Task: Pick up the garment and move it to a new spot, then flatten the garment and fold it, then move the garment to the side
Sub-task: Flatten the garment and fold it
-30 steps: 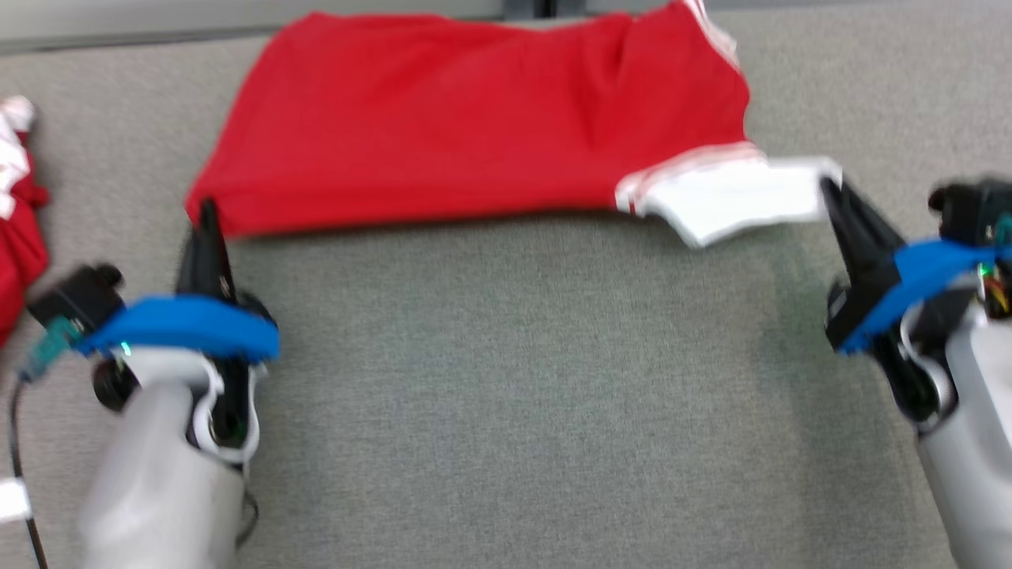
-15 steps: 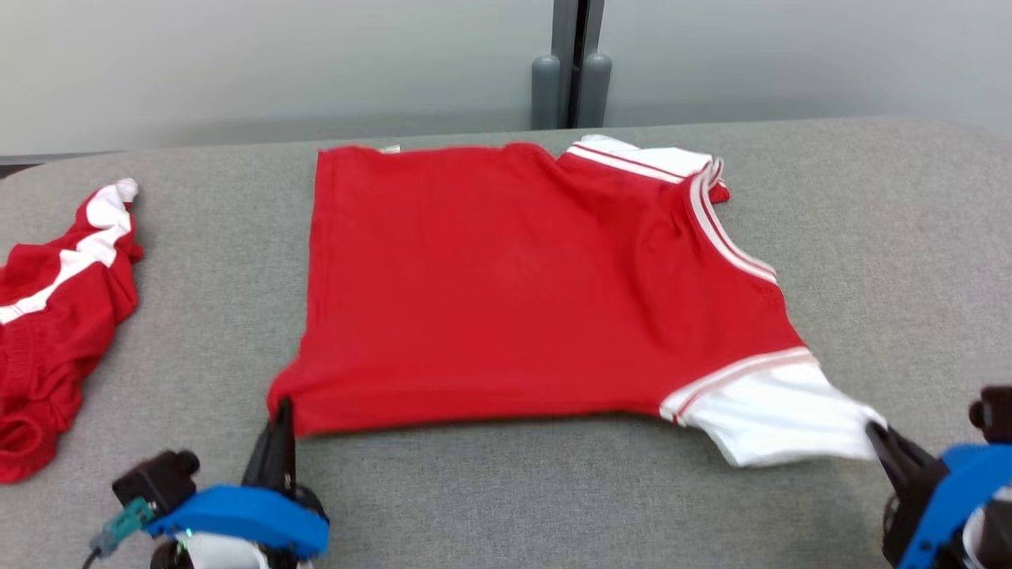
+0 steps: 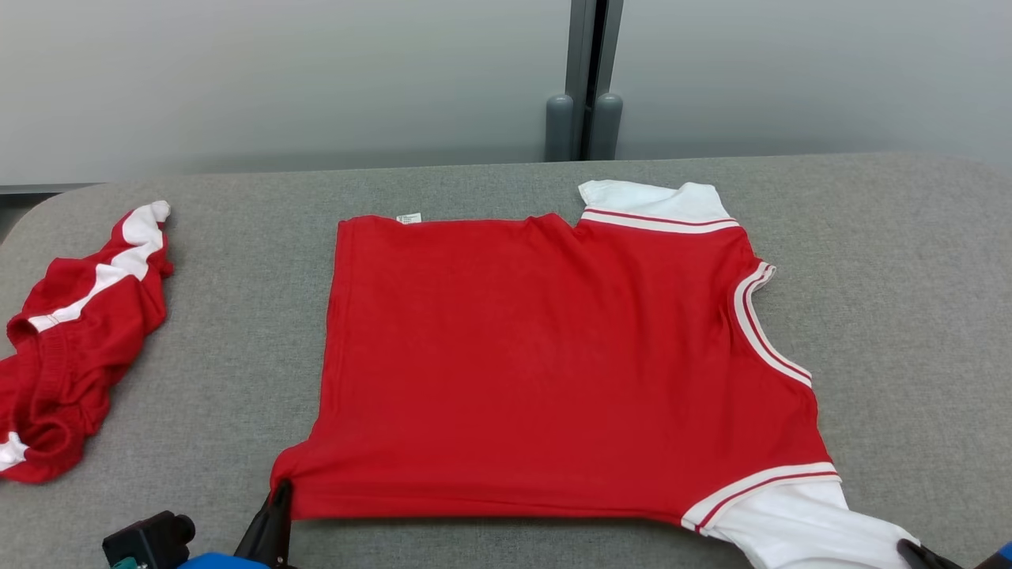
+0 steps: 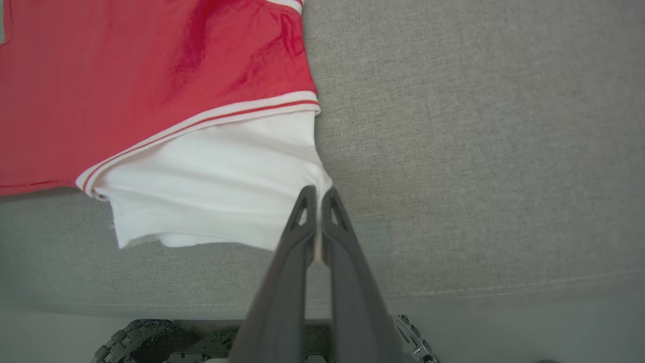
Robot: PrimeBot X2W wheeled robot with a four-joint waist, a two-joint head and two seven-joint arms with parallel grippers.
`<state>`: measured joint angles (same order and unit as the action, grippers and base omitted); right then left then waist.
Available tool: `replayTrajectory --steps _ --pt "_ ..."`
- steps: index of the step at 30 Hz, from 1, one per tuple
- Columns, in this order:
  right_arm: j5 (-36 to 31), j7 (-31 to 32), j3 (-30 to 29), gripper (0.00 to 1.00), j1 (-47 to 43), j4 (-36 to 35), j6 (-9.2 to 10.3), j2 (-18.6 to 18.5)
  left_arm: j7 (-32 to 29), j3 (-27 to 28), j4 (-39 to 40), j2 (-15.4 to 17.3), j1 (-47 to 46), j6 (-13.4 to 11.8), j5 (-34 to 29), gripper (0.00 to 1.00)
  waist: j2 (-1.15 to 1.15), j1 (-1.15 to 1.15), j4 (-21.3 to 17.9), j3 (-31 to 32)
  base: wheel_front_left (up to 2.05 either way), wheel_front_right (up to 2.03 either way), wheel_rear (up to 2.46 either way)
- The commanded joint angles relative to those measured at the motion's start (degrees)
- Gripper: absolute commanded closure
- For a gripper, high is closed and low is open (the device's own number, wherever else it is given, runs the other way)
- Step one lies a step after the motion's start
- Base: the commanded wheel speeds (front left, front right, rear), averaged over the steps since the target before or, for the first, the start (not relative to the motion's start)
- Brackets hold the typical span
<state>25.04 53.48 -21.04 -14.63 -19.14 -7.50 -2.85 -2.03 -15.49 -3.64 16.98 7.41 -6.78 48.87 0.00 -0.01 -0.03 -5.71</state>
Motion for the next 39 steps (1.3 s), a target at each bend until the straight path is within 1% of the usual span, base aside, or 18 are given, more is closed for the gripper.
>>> replayTrajectory --steps 1,3,4,6,8,11,14,16,18,20,21,25,29,34,37,38,39 --pt "0.6 0.2 0.0 1.00 -1.0 -0.3 0.01 -0.1 -0.3 0.4 0.7 1.0 0.6 -0.6 -0.2 1.00 0.00 0.01 -0.1 0.0 0.00 0.00 0.00" --pt "1.2 0.5 0.5 1.00 -1.2 -0.3 0.01 -0.1 -0.5 0.5 1.3 1.6 1.1 -1.2 -0.7 1.00 0.00 0.01 -0.3 0.0 0.00 0.00 0.00" --pt "1.2 -0.6 0.5 1.00 -1.1 -0.8 0.01 -0.1 -0.4 0.6 1.4 1.9 1.3 -1.3 -0.8 1.00 0.00 0.01 -0.3 0.0 0.00 0.00 0.00" --pt "0.7 -2.8 1.2 1.00 -0.7 -1.5 0.01 -0.1 0.2 1.0 1.7 2.0 1.5 -0.8 -0.5 1.00 0.00 0.01 -0.4 0.0 0.00 0.00 0.00" --pt "0.1 -6.4 2.0 1.00 1.0 -2.8 0.01 -0.1 1.1 1.2 1.7 2.2 1.1 0.2 -0.5 1.00 0.00 0.01 -0.5 -0.1 0.00 0.00 0.00" --pt "-1.7 -13.0 3.1 1.00 4.9 -4.9 0.01 -0.1 2.7 1.7 2.0 1.6 -1.7 2.6 0.6 1.00 0.00 0.01 -0.8 -0.2 0.00 0.00 0.00" --pt "-5.5 -18.5 4.7 1.00 10.3 -6.9 0.01 -0.5 2.3 1.6 3.3 1.8 -6.2 4.6 1.0 1.00 0.00 0.01 -1.0 -0.3 0.00 0.00 0.00" --pt "-7.6 -21.8 6.2 1.00 15.4 -7.5 0.01 -2.1 1.2 1.8 5.1 2.8 -10.2 4.6 0.4 1.00 0.00 0.01 -1.4 -0.5 0.00 0.00 0.00" --pt "-8.5 -24.9 8.0 1.00 20.7 -7.0 0.01 -4.2 -1.1 2.1 7.2 4.0 -14.9 4.1 -0.1 1.00 0.00 0.01 -1.9 -0.9 0.00 0.00 0.00" --pt "-9.1 -27.1 9.6 1.00 26.1 -4.9 0.01 -6.9 -3.6 2.4 8.7 5.0 -20.0 3.8 -0.3 1.00 0.00 0.01 -2.4 -1.3 0.00 0.00 0.00" --pt "-9.1 -27.1 9.6 1.00 26.1 -4.9 0.01 -6.9 -3.6 2.4 8.7 5.0 -20.0 3.8 -0.3 1.00 0.00 0.01 -2.4 -1.3 0.00 0.00 0.00" --pt "-9.1 -29.3 13.2 1.00 37.2 0.4 0.01 -11.7 -8.0 2.1 9.1 7.1 -30.2 3.3 -1.7 1.00 0.00 0.01 -3.3 -3.3 0.00 0.00 0.00" --pt "-9.0 -30.1 15.7 1.00 47.5 3.2 0.01 -15.7 -12.1 1.7 10.7 7.9 -38.9 3.0 -1.7 1.00 0.00 0.01 -3.8 -6.4 0.00 0.00 0.00" --pt "-7.6 -29.3 17.4 1.00 58.9 5.7 0.01 -19.3 -16.5 0.6 12.5 9.4 -47.9 2.9 -3.2 1.00 0.00 0.01 -4.0 -11.8 0.00 0.00 0.00" --pt "-7.6 -29.7 18.6 1.00 65.4 10.1 0.01 -20.9 -18.5 -0.2 10.7 10.2 -53.6 2.9 -5.0 1.00 0.00 0.01 -4.1 -15.9 0.00 0.00 0.00" --pt "-8.3 -31.2 20.2 1.00 69.8 14.8 0.01 -21.3 -18.8 -0.7 7.9 10.4 -57.4 2.9 -6.5 1.00 0.00 0.01 -4.2 -18.4 0.00 0.00 0.00" --pt "-8.6 -32.4 21.0 1.00 72.2 17.5 0.01 -21.3 -18.6 -0.8 6.3 10.3 -59.4 3.0 -7.1 1.00 0.00 0.01 -4.3 -19.8 0.00 0.00 0.00"
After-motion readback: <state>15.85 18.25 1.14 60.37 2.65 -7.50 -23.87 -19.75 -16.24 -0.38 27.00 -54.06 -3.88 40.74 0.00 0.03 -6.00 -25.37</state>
